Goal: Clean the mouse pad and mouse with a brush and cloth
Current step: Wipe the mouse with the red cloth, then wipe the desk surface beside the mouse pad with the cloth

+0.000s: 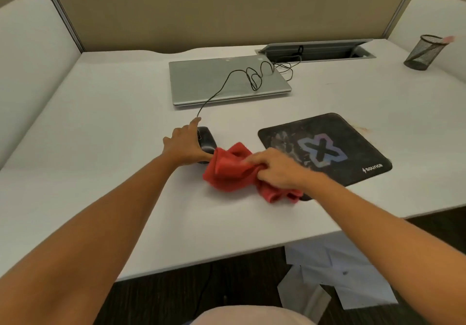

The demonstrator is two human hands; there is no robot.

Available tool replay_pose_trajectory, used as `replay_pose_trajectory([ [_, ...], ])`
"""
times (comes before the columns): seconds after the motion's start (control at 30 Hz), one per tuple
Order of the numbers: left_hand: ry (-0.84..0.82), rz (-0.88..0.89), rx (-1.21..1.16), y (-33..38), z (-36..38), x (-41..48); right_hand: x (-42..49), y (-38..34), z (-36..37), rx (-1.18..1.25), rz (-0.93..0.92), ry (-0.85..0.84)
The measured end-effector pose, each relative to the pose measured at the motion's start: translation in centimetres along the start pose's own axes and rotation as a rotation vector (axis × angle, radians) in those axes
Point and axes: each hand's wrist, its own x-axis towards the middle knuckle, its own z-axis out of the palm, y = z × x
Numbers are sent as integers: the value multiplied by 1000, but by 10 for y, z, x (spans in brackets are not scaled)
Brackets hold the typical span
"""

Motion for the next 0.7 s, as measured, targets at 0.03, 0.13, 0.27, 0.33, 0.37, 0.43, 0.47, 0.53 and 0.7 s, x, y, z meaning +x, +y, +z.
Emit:
replay_pose_trajectory([
  [0.03, -4, -6, 25, 2, 2, -2, -8, -1, 10, -73, -31, -38],
  [0.13, -15, -15, 74, 8, 6, -7, -44, -2, 22, -94, -110, -121],
  [0.27, -26, -50, 90, 14, 7, -11, -90, 10, 2, -44, 28, -260],
  [0.33, -27, -78, 94, 16, 6, -13, -106, 17, -9, 2, 132, -232],
  [0.37, -25, -79, 105, 17, 7, -14, -112, 20, -12, 19, 154, -197],
  [0.43, -15, -48, 136, 25, 11, -18, -124, 26, -16, 7, 165, -172],
  [0.47, -5, -21, 153, 32, 14, -19, -130, 31, -18, -15, 181, -185],
  [0.53, 13, 54, 177, 51, 22, -22, -142, 42, -26, -66, 251, -208],
  [0.7, -125, 311, 123, 113, 59, -36, -169, 76, -50, -169, 361, -114],
])
